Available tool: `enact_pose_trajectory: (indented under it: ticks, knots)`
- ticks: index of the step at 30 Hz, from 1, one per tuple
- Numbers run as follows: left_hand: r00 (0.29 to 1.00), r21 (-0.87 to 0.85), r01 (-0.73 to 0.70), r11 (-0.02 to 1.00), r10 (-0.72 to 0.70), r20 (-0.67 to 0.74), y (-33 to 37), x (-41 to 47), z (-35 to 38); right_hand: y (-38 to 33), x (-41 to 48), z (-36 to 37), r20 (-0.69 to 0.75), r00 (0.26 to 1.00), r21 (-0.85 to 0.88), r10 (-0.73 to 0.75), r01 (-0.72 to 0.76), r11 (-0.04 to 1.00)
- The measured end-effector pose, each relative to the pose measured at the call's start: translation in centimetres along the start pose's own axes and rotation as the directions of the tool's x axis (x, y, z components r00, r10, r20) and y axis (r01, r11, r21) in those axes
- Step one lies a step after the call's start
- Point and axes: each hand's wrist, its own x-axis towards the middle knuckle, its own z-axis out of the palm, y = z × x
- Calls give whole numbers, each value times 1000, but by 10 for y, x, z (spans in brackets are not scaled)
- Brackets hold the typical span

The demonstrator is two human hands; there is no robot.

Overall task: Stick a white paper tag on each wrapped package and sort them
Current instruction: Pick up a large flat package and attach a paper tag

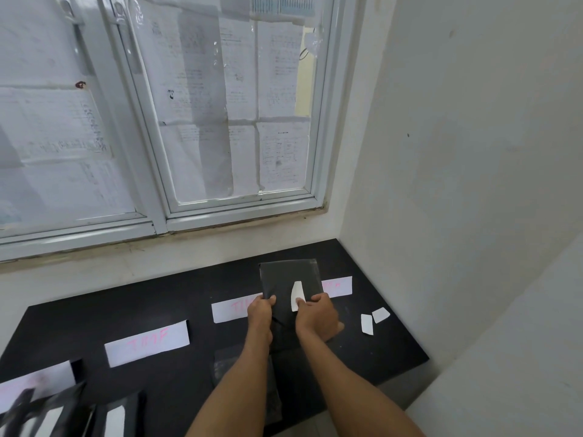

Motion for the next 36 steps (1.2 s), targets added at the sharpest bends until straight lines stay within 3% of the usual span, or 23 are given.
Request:
enact_pose_trajectory:
  ticks: [6, 11, 20, 28, 36]
  knots:
    - [1000, -8, -8, 1000, 8, -3, 8, 4, -10, 5, 2, -6, 60, 998, -32, -1, 3, 999]
    - [999, 11, -31, 999, 30, 36, 15, 8, -20, 17, 11, -13, 294, 951, 305, -100, 6, 952]
    - [999, 31, -33, 999, 32, 37, 15, 13, -30, 22, 7, -15, 305, 940, 370, -153, 31, 929]
    - [995, 57, -65, 996, 61, 83, 19, 10, -31, 13, -1, -9, 356, 927, 232, -119, 36, 972]
    - [970, 90, -20, 996, -3, 241, 23, 4, -41, -2, 12, -10, 349, 935, 355, -68, -65, 933]
